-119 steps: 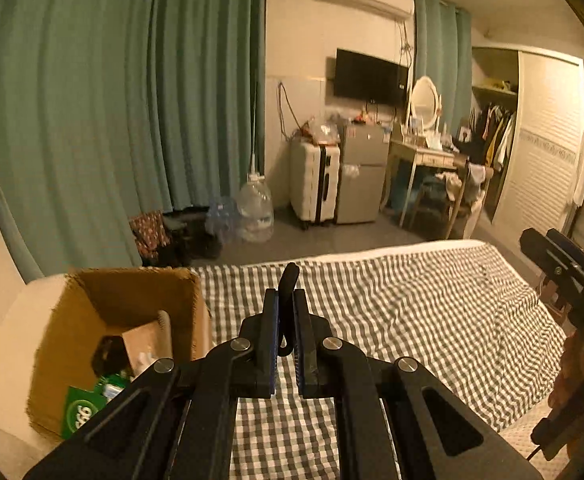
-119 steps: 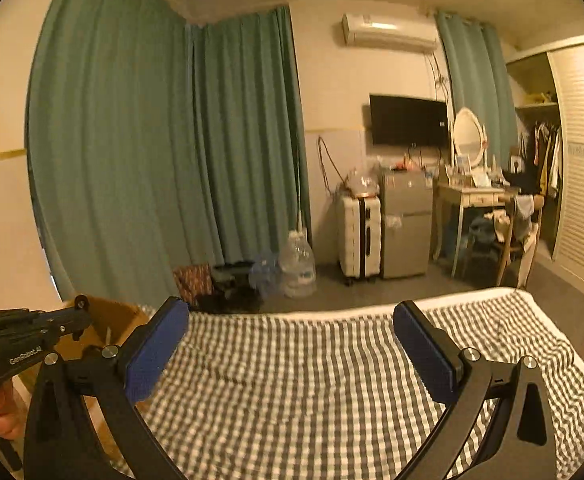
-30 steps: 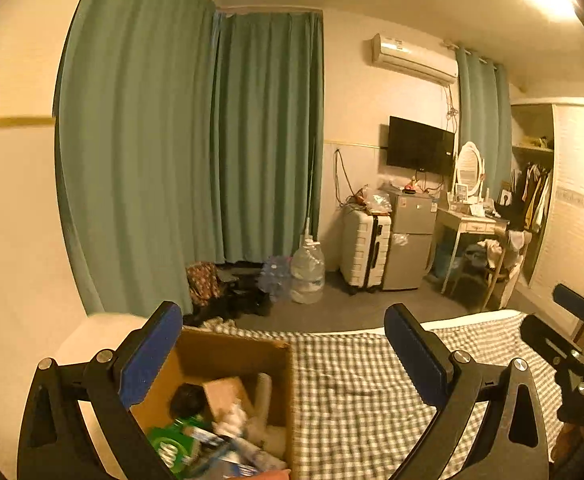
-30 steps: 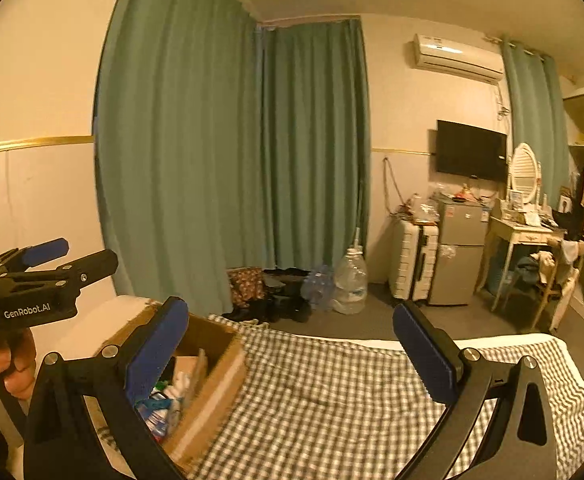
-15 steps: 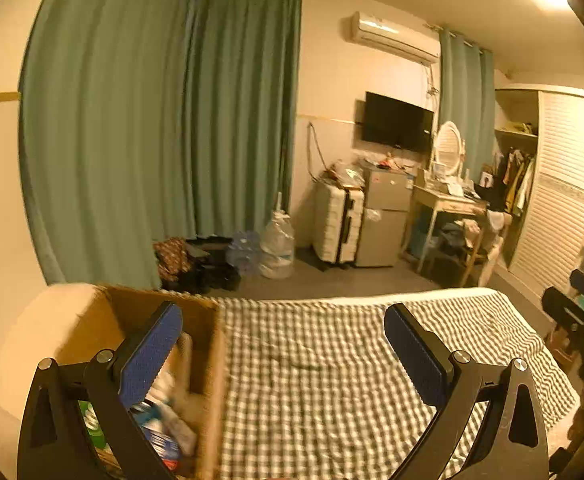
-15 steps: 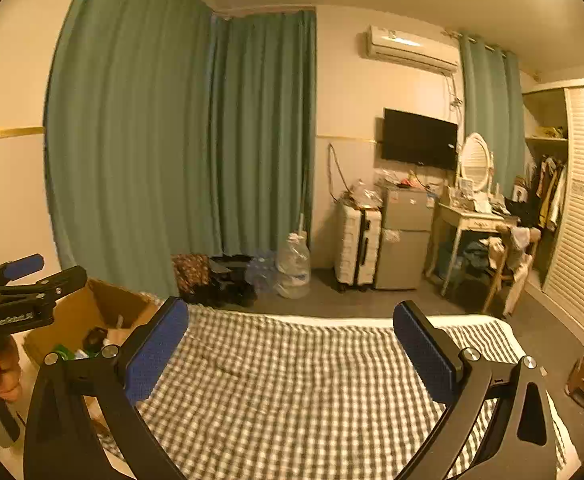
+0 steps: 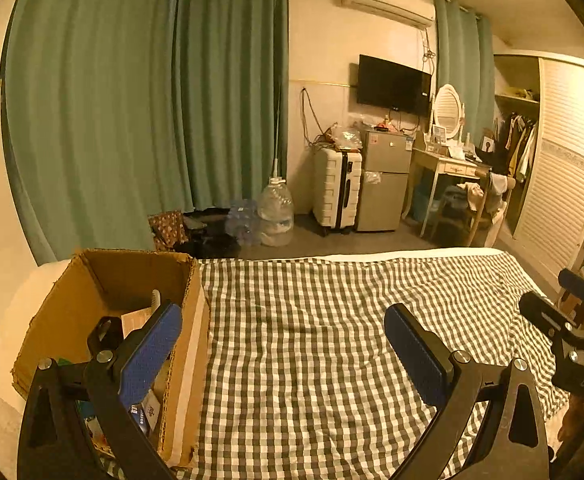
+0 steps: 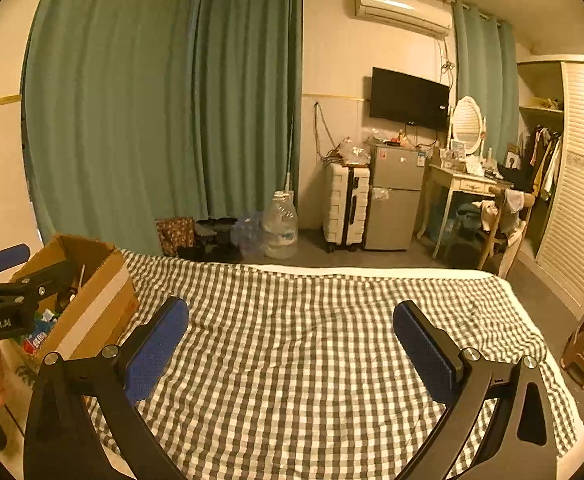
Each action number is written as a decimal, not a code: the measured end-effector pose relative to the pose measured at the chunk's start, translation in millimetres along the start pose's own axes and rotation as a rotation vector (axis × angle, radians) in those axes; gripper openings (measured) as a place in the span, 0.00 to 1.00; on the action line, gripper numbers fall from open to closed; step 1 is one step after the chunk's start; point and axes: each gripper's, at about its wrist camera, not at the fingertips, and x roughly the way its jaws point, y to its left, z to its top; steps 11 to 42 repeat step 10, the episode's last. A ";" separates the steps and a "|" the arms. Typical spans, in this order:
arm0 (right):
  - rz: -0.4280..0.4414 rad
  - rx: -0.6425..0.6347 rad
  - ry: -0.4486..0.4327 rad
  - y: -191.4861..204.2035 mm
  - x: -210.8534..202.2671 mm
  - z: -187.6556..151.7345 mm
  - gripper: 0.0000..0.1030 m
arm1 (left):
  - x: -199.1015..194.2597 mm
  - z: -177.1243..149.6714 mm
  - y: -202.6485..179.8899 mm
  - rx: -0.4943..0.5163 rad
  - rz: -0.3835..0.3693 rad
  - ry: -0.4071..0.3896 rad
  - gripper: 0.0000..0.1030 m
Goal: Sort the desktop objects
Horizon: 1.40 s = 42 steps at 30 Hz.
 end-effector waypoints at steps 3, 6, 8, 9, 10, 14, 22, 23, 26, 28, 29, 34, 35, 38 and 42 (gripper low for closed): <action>0.005 0.007 0.006 -2.1 0.5 -3.0 0.99 | -1.7 -2.0 -1.8 0.003 0.000 -0.010 1.00; 0.004 0.022 0.001 -5.6 -1.7 -2.6 0.99 | -4.7 -3.2 -5.1 0.015 -0.006 -0.017 1.00; 0.007 0.029 0.000 -7.2 -2.3 -2.0 0.99 | -4.8 -3.9 -7.2 0.022 -0.009 -0.017 1.00; 0.006 0.031 0.001 -7.5 -3.1 -2.2 1.00 | -5.1 -4.1 -8.3 0.026 -0.011 -0.014 1.00; 0.005 0.032 0.001 -8.1 -3.7 -2.1 1.00 | -2.8 -1.3 -11.9 0.028 -0.015 -0.008 1.00; 0.005 0.032 0.001 -8.1 -3.7 -2.1 1.00 | -2.8 -1.3 -11.9 0.028 -0.015 -0.008 1.00; 0.005 0.032 0.001 -8.1 -3.7 -2.1 1.00 | -2.8 -1.3 -11.9 0.028 -0.015 -0.008 1.00; 0.005 0.032 0.001 -8.1 -3.7 -2.1 1.00 | -2.8 -1.3 -11.9 0.028 -0.015 -0.008 1.00; 0.005 0.032 0.001 -8.1 -3.7 -2.1 1.00 | -2.8 -1.3 -11.9 0.028 -0.015 -0.008 1.00; 0.005 0.032 0.001 -8.1 -3.7 -2.1 1.00 | -2.8 -1.3 -11.9 0.028 -0.015 -0.008 1.00; 0.005 0.032 0.001 -8.1 -3.7 -2.1 1.00 | -2.8 -1.3 -11.9 0.028 -0.015 -0.008 1.00; 0.005 0.032 0.001 -8.1 -3.7 -2.1 1.00 | -2.8 -1.3 -11.9 0.028 -0.015 -0.008 1.00; 0.005 0.032 0.001 -8.1 -3.7 -2.1 1.00 | -2.8 -1.3 -11.9 0.028 -0.015 -0.008 1.00; 0.005 0.032 0.001 -8.1 -3.7 -2.1 1.00 | -2.8 -1.3 -11.9 0.028 -0.015 -0.008 1.00; 0.005 0.032 0.001 -8.1 -3.7 -2.1 1.00 | -2.8 -1.3 -11.9 0.028 -0.015 -0.008 1.00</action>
